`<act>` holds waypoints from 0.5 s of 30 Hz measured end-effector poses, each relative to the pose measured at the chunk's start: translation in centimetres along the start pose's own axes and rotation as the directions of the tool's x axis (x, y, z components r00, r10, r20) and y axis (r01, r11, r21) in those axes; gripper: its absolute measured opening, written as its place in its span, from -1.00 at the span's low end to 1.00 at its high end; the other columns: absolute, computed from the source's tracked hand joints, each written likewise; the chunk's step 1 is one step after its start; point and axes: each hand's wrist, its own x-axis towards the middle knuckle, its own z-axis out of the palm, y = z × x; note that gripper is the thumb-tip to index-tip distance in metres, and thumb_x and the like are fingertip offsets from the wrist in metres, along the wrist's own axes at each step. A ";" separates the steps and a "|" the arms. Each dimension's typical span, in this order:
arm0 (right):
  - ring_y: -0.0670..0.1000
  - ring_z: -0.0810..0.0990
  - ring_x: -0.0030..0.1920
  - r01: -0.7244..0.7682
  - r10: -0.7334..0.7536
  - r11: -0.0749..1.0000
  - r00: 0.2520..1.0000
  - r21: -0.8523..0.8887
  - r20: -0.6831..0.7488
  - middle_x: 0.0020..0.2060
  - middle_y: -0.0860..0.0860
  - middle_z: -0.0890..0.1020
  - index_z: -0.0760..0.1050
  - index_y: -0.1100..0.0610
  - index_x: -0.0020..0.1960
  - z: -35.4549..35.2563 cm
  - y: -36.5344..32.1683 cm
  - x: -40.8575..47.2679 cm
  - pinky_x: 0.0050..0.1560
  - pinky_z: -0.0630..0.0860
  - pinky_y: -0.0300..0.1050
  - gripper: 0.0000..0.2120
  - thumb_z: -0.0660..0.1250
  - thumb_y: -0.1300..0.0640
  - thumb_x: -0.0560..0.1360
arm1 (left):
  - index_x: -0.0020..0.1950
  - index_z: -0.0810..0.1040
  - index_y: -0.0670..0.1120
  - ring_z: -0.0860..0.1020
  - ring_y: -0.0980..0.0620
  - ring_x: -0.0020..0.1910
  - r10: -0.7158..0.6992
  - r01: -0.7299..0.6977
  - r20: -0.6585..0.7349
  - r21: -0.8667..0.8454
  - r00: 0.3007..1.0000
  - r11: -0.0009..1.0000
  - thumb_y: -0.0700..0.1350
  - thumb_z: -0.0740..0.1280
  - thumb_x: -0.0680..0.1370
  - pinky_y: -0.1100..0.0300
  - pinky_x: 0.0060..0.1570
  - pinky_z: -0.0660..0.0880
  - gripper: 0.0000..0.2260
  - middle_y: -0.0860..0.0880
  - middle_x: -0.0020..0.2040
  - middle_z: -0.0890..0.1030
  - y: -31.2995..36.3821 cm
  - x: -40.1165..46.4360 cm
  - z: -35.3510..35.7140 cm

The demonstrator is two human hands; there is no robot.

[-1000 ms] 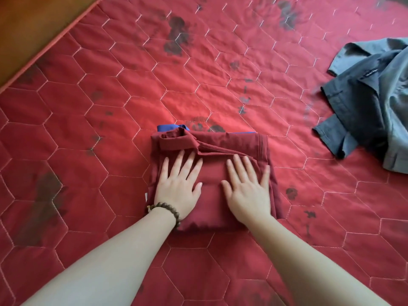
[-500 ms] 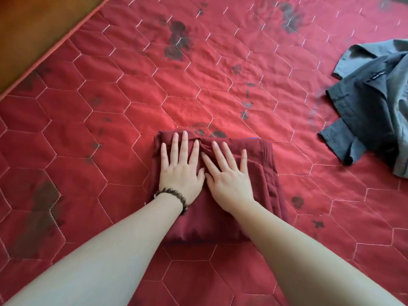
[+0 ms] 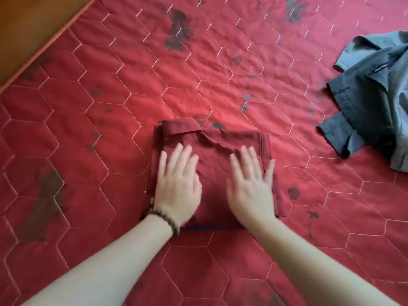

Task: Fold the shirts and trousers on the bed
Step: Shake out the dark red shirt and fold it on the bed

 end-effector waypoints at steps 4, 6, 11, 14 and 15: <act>0.08 0.19 0.51 0.207 -0.207 0.978 0.956 0.024 0.210 0.48 0.07 0.30 0.35 0.14 0.45 2.6 -2.9 -3.8 0.44 0.01 0.30 -0.49 0.11 0.03 0.52 | 0.49 0.31 0.00 0.11 -0.10 0.53 0.064 -0.147 0.351 0.214 0.934 0.966 0.16 0.08 0.52 -0.21 0.46 0.01 -0.44 -0.05 0.53 0.23 -0.3 -4.7 2.3; 0.07 0.20 0.50 0.164 -0.167 0.986 0.963 0.033 0.213 0.48 0.04 0.31 0.35 0.04 0.45 3.2 -2.3 -3.8 0.46 -0.01 0.27 -0.51 0.11 -0.02 0.54 | 0.51 0.26 0.06 0.09 -0.06 0.54 0.043 -0.141 0.383 0.232 0.923 0.963 0.22 0.05 0.53 -0.18 0.47 -0.01 -0.43 -0.01 0.54 0.20 -1.0 -4.8 2.6; 0.05 0.08 0.54 -0.153 0.154 0.988 0.978 -0.018 0.141 0.52 0.00 0.22 0.23 -0.16 0.49 2.9 0.2 -3.8 0.48 -0.13 0.29 -0.48 0.06 -0.21 0.55 | 0.55 0.14 0.10 0.05 0.05 0.55 0.030 -0.122 0.373 0.225 0.928 0.967 0.26 0.03 0.55 -0.16 0.48 -0.05 -0.42 0.04 0.57 0.11 -2.3 -4.9 2.4; 0.02 -0.03 0.55 -0.185 0.177 0.982 0.968 0.029 0.178 0.55 -0.03 0.11 0.10 -0.19 0.53 3.2 0.9 -4.3 0.50 -0.05 0.24 -0.44 -0.02 -0.26 0.55 | 0.55 0.11 0.10 0.04 0.07 0.55 0.038 -0.126 0.385 0.205 0.922 0.971 0.26 0.02 0.56 -0.17 0.47 -0.04 -0.42 0.05 0.57 0.09 -2.8 -5.2 2.6; 0.01 -0.07 0.56 -0.189 0.178 0.981 0.962 0.034 0.205 0.55 -0.04 0.07 0.06 -0.20 0.53 3.2 1.0 -4.2 0.50 -0.06 0.22 -0.43 -0.06 -0.27 0.54 | 0.55 0.11 0.10 0.04 0.07 0.55 0.033 -0.121 0.390 0.204 0.920 0.971 0.26 0.02 0.56 -0.17 0.47 -0.04 -0.42 0.05 0.57 0.09 -2.8 -5.2 2.7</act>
